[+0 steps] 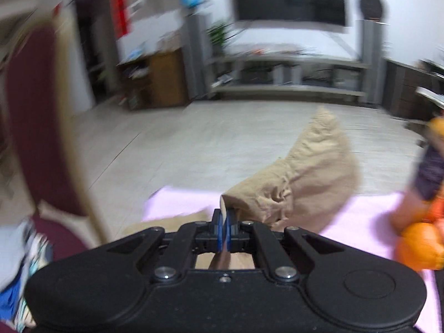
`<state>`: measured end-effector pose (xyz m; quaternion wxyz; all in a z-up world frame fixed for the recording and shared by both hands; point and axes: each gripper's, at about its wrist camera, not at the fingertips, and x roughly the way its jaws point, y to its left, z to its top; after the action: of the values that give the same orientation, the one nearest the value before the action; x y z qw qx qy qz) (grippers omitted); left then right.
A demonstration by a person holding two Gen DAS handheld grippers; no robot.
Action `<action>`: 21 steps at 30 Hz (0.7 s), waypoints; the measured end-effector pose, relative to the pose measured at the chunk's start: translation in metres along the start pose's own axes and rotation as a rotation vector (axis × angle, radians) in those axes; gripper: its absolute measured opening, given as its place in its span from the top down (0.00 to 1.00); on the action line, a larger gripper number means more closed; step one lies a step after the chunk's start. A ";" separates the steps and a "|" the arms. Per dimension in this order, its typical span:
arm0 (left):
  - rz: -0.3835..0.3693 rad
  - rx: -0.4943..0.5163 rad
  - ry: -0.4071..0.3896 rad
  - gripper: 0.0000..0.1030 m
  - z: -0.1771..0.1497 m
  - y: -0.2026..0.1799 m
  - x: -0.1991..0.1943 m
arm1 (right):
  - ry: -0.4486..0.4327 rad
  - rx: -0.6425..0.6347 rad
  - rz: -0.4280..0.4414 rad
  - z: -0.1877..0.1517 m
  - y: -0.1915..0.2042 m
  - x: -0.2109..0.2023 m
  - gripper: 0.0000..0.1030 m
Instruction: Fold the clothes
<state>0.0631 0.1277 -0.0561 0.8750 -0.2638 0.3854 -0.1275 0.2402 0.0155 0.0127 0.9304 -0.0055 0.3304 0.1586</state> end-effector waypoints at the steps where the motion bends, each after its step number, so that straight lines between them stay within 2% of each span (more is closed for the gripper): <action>1: 0.021 -0.036 0.007 0.98 -0.003 0.014 -0.002 | 0.030 -0.031 0.018 -0.007 0.022 0.014 0.97; 6: 0.130 -0.178 0.085 0.98 -0.015 0.067 0.000 | 0.208 -0.148 0.141 -0.051 0.112 0.081 0.97; 10: 0.146 -0.180 0.095 0.98 -0.014 0.072 0.004 | 0.304 -0.201 0.217 -0.079 0.146 0.118 0.97; 13: 0.181 -0.171 0.106 0.97 -0.016 0.069 0.008 | 0.346 -0.218 0.240 -0.082 0.151 0.129 0.96; 17: 0.252 -0.205 0.093 0.95 -0.016 0.071 0.006 | 0.334 -0.156 0.251 -0.068 0.124 0.110 0.67; 19: 0.279 -0.207 0.023 0.92 -0.011 0.071 -0.005 | 0.302 -0.161 0.225 -0.057 0.106 0.089 0.65; 21: 0.270 -0.198 -0.071 0.82 -0.004 0.070 -0.021 | 0.263 -0.179 0.199 -0.047 0.085 0.064 0.60</action>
<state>0.0475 0.1930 -0.0853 0.8670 -0.2990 0.3967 0.0392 0.2334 0.1099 -0.0553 0.8546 -0.0765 0.4328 0.2765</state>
